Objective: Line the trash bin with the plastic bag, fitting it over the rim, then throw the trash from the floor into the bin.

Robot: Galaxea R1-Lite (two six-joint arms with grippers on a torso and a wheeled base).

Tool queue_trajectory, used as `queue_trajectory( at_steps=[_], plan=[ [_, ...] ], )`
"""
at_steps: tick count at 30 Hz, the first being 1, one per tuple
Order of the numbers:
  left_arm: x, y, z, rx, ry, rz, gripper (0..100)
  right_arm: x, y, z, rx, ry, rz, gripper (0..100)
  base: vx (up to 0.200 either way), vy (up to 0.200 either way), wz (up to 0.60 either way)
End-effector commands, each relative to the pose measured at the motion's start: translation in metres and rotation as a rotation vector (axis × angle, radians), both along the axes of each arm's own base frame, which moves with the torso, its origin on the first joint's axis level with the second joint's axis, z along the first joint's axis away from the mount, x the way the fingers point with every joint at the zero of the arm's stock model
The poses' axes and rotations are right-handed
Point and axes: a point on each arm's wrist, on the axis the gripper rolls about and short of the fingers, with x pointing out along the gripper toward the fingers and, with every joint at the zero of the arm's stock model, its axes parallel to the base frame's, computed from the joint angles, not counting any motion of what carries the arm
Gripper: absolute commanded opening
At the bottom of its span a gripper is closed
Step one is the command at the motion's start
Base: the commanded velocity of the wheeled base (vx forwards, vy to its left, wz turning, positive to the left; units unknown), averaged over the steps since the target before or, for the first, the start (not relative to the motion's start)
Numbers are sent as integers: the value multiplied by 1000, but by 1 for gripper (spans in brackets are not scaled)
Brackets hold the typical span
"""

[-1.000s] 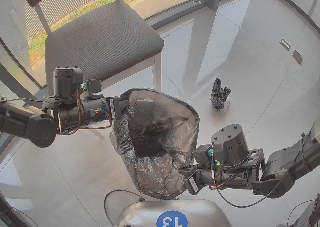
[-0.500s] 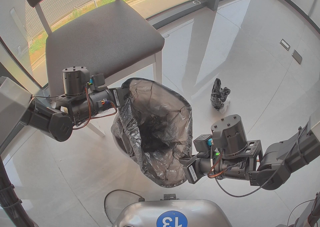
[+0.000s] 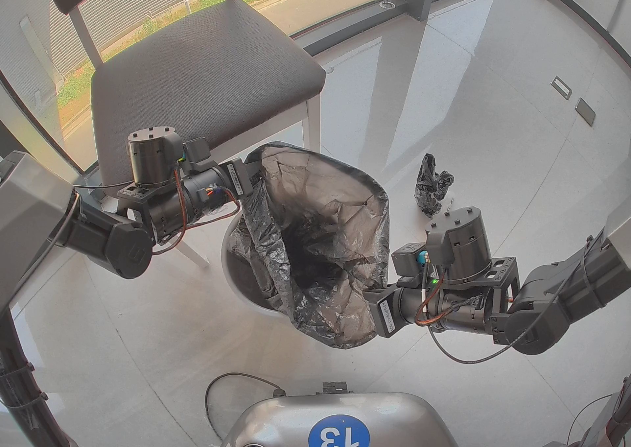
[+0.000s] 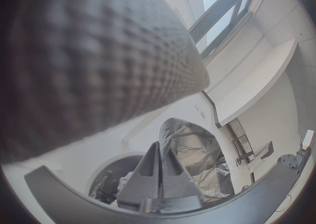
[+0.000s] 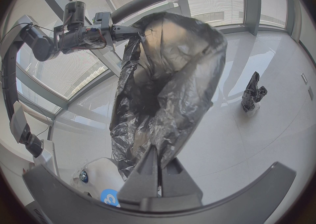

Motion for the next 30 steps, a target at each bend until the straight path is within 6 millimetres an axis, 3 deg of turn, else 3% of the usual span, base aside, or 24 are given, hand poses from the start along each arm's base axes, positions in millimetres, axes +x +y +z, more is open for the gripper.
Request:
queue_trajectory(
  at_steps=[1,11,23,30],
  plan=[
    [-10,6,-22,19,61,10,0,-1,2,-1,-2,2,7,0,0,0,0],
    [-15,13,-41,41,97,20,0,1,4,-2,-2,3,9,0,0,0,0],
    [-16,17,-48,63,82,28,0,11,12,-7,3,0,7,0,0,0,0],
    [-25,29,-60,200,71,25,0,22,14,-14,-1,1,-6,0,0,0,0]
  ],
)
